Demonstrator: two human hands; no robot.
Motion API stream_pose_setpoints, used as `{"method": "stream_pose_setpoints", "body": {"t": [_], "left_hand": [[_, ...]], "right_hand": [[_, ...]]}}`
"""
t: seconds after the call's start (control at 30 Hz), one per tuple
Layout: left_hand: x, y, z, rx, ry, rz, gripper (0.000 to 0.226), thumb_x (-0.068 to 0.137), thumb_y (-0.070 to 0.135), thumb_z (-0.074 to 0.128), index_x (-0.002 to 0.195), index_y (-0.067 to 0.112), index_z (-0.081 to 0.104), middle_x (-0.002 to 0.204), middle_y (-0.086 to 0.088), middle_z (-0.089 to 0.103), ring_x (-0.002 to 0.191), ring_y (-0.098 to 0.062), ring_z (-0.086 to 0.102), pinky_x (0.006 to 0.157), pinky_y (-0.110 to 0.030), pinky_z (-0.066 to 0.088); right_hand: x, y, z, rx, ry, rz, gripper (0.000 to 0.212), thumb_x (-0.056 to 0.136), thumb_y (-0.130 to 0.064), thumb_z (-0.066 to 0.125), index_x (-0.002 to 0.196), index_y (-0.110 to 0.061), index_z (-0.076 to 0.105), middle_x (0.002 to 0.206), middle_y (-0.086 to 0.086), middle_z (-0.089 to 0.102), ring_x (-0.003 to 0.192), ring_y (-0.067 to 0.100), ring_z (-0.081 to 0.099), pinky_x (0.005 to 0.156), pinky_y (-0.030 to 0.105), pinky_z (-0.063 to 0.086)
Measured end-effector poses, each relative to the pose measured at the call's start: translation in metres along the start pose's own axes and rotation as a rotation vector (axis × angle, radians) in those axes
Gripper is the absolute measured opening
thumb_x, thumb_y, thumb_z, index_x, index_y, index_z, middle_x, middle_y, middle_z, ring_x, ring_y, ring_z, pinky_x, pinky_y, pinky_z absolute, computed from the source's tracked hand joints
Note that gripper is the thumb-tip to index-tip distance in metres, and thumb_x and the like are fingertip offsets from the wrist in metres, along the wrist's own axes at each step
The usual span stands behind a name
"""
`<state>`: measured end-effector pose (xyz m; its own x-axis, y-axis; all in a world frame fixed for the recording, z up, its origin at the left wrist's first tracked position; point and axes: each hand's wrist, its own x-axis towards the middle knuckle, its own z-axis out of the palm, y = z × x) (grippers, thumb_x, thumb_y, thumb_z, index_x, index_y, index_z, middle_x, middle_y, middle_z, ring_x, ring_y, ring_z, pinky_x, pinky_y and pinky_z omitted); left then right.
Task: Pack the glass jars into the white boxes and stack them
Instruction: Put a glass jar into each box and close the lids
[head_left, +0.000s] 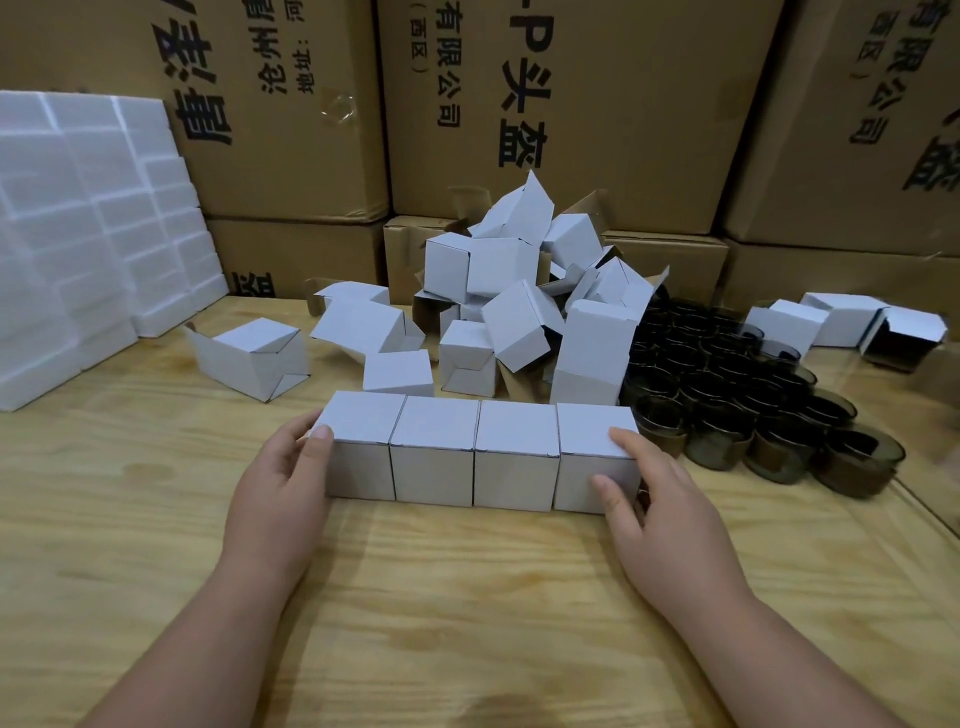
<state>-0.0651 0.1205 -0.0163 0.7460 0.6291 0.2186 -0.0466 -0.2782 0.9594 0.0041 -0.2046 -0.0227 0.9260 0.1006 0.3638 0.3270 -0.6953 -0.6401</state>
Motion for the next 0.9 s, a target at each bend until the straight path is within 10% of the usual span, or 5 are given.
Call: {"method": "stream_pose_setpoints", "body": {"t": [0.17,0.9], "left_hand": [[-0.0036,0.0035,0.0018,0.041,-0.002,-0.008,0.052,0.080,0.067,0.053,0.127,0.046,0.060,0.105,0.026,0.069,0.092,0.021,0.058,0.078,-0.021,0.043],[-0.0048,0.0053,0.0015,0.116,0.003,-0.021,0.041,0.080,0.067,0.054,0.119,0.056,0.056,0.101,0.029,0.066,0.099,0.007,0.061,0.076,-0.026,0.045]], "right_hand": [[-0.0012,0.0008,-0.0002,0.030,0.012,-0.012,0.045,0.099,-0.047,0.055,0.142,-0.051,0.042,0.128,-0.033,0.039,0.091,-0.004,0.053,0.081,0.024,0.045],[-0.0047,0.0033,-0.0022,0.059,0.066,-0.020,0.036,0.103,-0.036,0.048,0.138,-0.044,0.049,0.125,-0.032,0.042,0.104,-0.017,0.047,0.077,0.007,0.035]]}}
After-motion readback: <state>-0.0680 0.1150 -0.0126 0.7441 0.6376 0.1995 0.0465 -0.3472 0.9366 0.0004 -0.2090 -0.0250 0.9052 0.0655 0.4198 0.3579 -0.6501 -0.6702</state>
